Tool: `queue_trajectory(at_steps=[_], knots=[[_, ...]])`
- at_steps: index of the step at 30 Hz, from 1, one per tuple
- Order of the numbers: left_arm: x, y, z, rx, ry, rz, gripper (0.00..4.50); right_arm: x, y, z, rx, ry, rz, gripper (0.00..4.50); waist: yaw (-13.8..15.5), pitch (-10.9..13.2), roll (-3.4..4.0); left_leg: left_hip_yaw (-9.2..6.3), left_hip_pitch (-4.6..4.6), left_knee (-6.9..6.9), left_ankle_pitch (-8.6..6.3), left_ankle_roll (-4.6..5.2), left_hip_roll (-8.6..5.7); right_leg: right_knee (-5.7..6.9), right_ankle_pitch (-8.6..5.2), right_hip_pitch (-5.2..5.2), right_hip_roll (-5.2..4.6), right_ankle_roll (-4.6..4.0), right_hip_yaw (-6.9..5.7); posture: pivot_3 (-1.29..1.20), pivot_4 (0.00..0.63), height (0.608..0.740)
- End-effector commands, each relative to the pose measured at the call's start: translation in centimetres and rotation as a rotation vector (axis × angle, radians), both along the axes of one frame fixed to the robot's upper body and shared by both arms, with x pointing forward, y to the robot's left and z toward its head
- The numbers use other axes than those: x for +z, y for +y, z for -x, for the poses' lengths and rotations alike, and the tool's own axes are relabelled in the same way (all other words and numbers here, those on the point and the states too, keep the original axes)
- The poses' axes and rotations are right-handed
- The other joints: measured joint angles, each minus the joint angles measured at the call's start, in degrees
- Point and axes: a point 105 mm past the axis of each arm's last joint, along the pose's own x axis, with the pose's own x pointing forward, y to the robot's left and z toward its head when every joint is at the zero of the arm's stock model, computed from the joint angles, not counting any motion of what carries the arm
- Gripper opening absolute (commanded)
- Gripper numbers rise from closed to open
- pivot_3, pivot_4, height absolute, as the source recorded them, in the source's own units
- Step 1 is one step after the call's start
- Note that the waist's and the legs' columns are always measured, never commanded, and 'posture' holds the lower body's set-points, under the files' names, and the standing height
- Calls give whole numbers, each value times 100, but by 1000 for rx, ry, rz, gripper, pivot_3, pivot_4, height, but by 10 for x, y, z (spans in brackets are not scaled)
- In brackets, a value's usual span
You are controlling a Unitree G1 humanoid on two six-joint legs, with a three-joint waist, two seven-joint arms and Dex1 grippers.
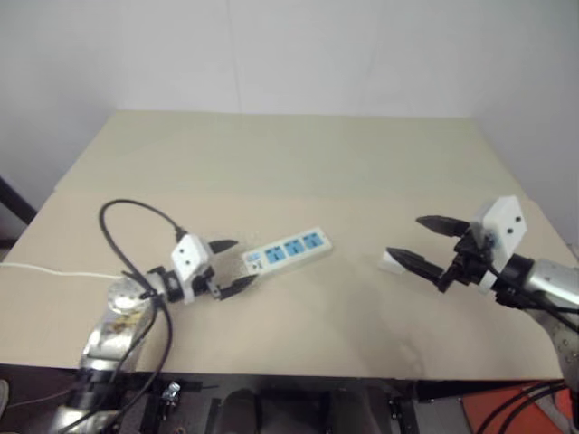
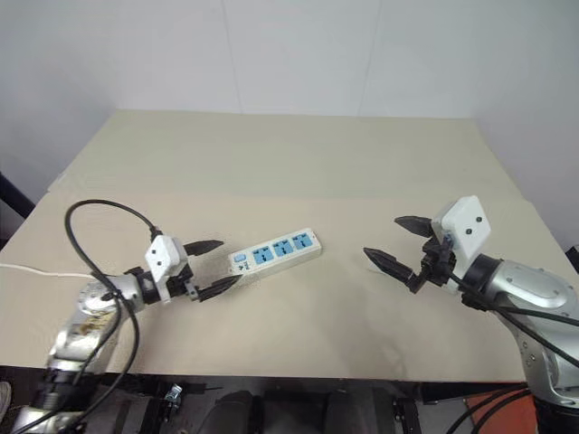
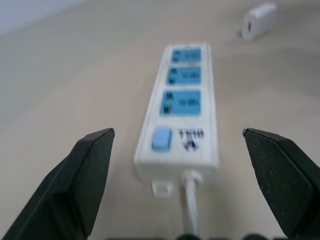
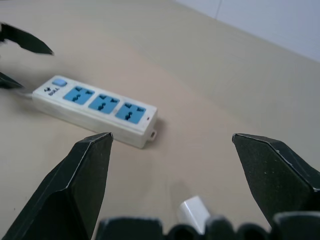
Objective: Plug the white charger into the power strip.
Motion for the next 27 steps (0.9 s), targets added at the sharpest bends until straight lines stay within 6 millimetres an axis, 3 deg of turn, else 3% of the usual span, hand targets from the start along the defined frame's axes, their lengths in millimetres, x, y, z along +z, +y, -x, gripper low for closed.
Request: queue_trajectory(at_steps=[1, 9, 17, 22, 27], knots=[[-4, -10, -10, -48, -17, 22, 4471, 17, -1, -3, -35, -70, -20, 4500, -8, 0, 0, 0, 1, 0, 0, 0, 0, 0, 0, 2, 0, 0, -1, 0, 150, 740], [-30, -21, -34, -68, 48, -9, 4471, 23, 4, 1, -29, -91, -22, 4500, -13, 0, 0, -2, 3, 0, -2, 4, 0, -5, 0, 8, 0, 1, -4, 0, 150, 740], [-55, -29, -23, -116, 148, -24, 4471, 26, 5, 4, -35, -102, -21, 4500, -7, -5, 5, -3, 20, 0, -3, 4, 1, -5, 0, 27, -3, 3, -5, 0, 150, 740], [-66, -33, -16, -125, 189, -10, 3331, 29, 5, 3, -27, -107, -18, 4500, -1, -21, 28, -3, 21, 0, -4, 7, 0, -7, -1, 29, -3, 3, -6, 0, 150, 740], [-62, -36, -16, -155, 187, 0, 3313, 31, 9, -2, 12, -106, 1, 4500, -5, -28, 38, -2, 25, 0, -5, 7, 0, -8, -2, 32, -4, 4, -5, 0, 150, 740]])
